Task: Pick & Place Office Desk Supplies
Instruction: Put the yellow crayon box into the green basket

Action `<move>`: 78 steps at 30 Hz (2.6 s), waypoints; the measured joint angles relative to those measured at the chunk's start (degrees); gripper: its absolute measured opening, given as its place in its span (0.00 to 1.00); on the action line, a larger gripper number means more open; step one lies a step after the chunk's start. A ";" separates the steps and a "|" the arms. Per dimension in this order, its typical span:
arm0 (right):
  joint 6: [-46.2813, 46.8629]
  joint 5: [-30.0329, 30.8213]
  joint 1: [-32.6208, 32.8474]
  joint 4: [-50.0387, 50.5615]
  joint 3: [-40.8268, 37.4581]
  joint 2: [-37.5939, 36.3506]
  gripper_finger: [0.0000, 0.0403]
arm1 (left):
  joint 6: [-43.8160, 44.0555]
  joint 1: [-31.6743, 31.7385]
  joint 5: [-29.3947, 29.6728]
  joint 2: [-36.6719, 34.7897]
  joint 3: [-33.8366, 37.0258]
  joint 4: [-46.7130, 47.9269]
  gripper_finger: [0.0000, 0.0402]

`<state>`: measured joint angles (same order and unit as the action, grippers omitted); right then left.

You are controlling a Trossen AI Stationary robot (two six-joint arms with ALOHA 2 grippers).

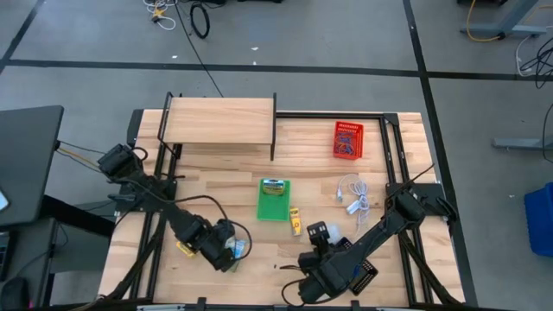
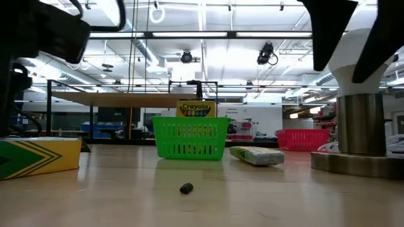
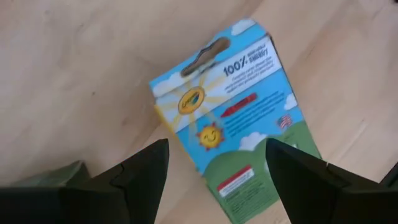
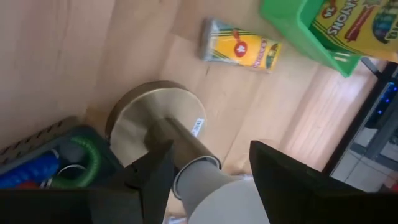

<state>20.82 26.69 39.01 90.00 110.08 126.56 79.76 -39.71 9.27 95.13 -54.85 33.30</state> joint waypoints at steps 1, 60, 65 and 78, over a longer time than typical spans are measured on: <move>0.31 0.35 0.04 0.00 0.00 0.00 0.53 | -0.47 0.32 -0.30 0.01 0.00 -0.30 0.68; -6.05 -13.97 -13.07 -66.79 -10.05 -0.02 0.53 | -12.66 -11.13 26.27 -10.88 8.63 -8.98 0.00; -2.41 -21.11 -16.11 -82.56 -18.07 -1.53 0.53 | -13.02 -12.16 28.51 -10.88 8.61 -8.63 0.00; 2.51 -26.13 -20.30 -87.69 -22.00 -6.04 0.53 | -15.91 -12.82 33.72 -10.77 8.57 -8.06 0.00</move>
<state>23.33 0.56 18.72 2.31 88.08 120.52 63.86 -52.53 42.99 84.36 -46.28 25.23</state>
